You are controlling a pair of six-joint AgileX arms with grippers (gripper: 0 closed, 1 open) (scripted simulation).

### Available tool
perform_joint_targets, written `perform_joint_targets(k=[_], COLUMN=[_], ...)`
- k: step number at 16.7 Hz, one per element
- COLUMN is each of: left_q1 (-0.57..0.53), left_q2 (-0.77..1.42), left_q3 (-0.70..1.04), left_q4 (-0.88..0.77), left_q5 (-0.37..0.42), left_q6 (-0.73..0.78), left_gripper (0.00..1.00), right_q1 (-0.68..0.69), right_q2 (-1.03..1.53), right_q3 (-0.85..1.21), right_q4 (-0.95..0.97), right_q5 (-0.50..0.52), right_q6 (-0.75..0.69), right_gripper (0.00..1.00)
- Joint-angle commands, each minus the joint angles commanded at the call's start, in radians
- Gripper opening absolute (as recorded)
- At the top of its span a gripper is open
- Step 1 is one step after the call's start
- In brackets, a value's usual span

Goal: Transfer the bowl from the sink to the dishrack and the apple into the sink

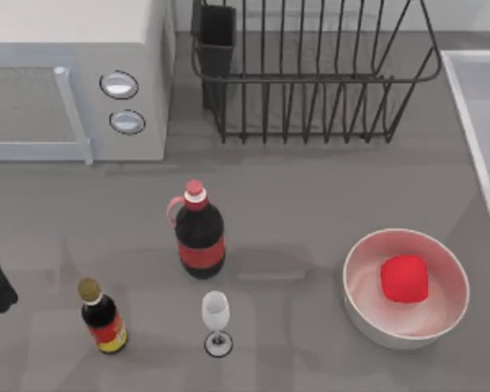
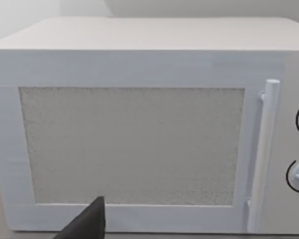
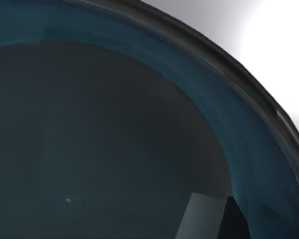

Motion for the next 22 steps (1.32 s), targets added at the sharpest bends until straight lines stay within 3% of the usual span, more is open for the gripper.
perform_joint_targets(k=[11,22], left_q1=[0.000,0.000], left_q2=[0.000,0.000], left_q3=[0.000,0.000], left_q4=[0.000,0.000], left_q5=[0.000,0.000], left_q6=[0.000,0.000], left_gripper=[1.00,1.00], right_q1=[-0.021,-0.269], right_q2=[-0.067,-0.757], right_q3=[-0.040,-0.373], right_q4=[-0.036,-0.407], right_q5=[-0.005,-0.036], right_q6=[-0.020,-0.278], right_gripper=[0.00,0.00])
